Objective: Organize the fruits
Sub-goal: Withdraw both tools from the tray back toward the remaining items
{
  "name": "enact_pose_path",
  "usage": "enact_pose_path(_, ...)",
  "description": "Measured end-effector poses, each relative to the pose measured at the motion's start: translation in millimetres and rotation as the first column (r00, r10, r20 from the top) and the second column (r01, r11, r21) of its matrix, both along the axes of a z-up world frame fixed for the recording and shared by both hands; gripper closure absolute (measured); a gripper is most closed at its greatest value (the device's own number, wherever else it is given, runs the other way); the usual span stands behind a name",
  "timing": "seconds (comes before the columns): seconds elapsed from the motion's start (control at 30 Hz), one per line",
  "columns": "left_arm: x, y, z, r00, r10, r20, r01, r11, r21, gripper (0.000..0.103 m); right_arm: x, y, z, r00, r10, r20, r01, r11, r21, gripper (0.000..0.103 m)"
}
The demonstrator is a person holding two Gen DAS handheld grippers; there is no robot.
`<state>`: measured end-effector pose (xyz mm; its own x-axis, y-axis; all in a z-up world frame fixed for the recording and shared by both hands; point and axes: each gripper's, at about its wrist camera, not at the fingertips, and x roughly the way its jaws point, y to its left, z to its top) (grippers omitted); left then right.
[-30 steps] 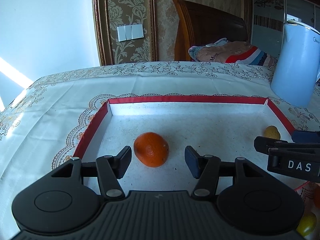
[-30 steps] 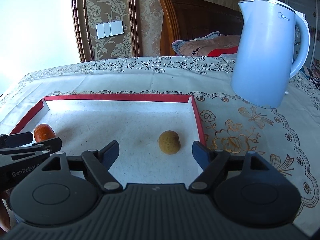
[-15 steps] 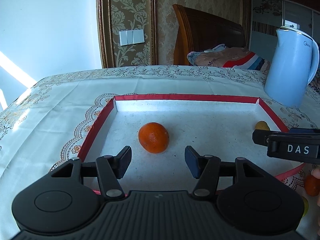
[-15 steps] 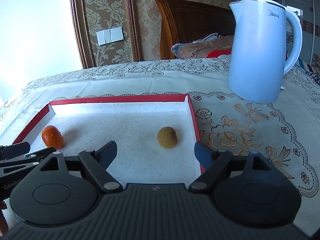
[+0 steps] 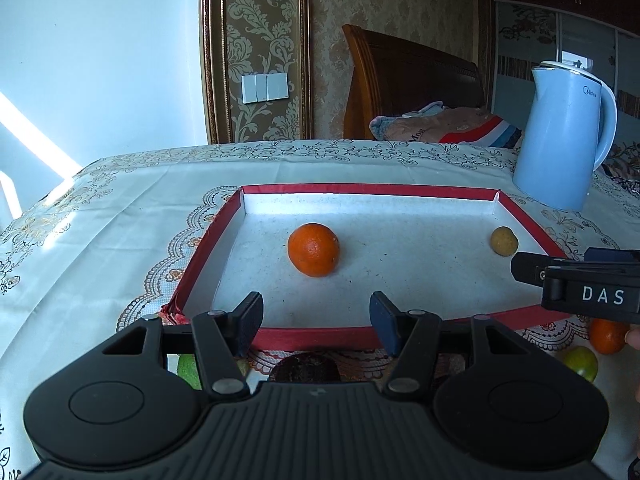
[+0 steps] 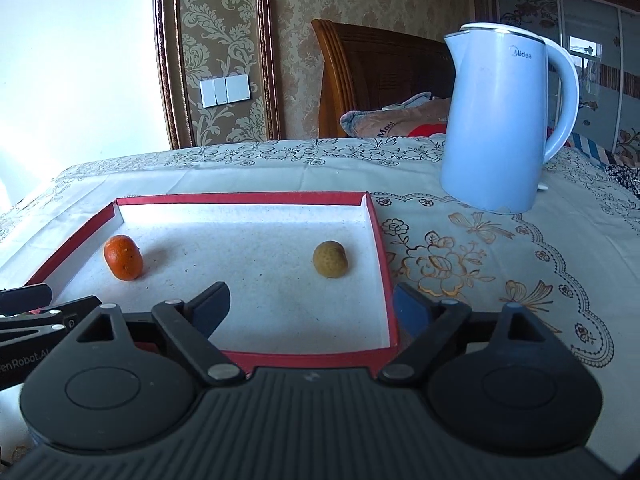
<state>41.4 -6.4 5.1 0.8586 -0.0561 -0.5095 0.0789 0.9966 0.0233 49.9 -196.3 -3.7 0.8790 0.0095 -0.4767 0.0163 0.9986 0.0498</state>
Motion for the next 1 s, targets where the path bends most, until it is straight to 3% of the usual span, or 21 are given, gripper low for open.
enact_pose_path(0.1, -11.6, 3.3, -0.4, 1.000, -0.004, 0.018, 0.004, 1.000, 0.001, 0.033, -14.8, -3.8, -1.5, 1.000, 0.005, 0.010, -0.006, 1.000, 0.027, 0.013)
enact_pose_path(0.53, -60.2, 12.3, -9.7, 0.998, -0.059, 0.017, 0.059, 0.998, -0.019, 0.033, -68.9, -16.6, -9.8, 0.999, -0.003, 0.042, 0.000, 0.998, 0.060, 0.011)
enact_pose_path(1.0, -75.8, 7.1, -16.2, 0.997, -0.075, -0.017, 0.075, 0.997, -0.020, 0.033, -105.6, -28.8, -21.6, 1.000, -0.009, 0.017, 0.009, 0.999, 0.039, 0.011)
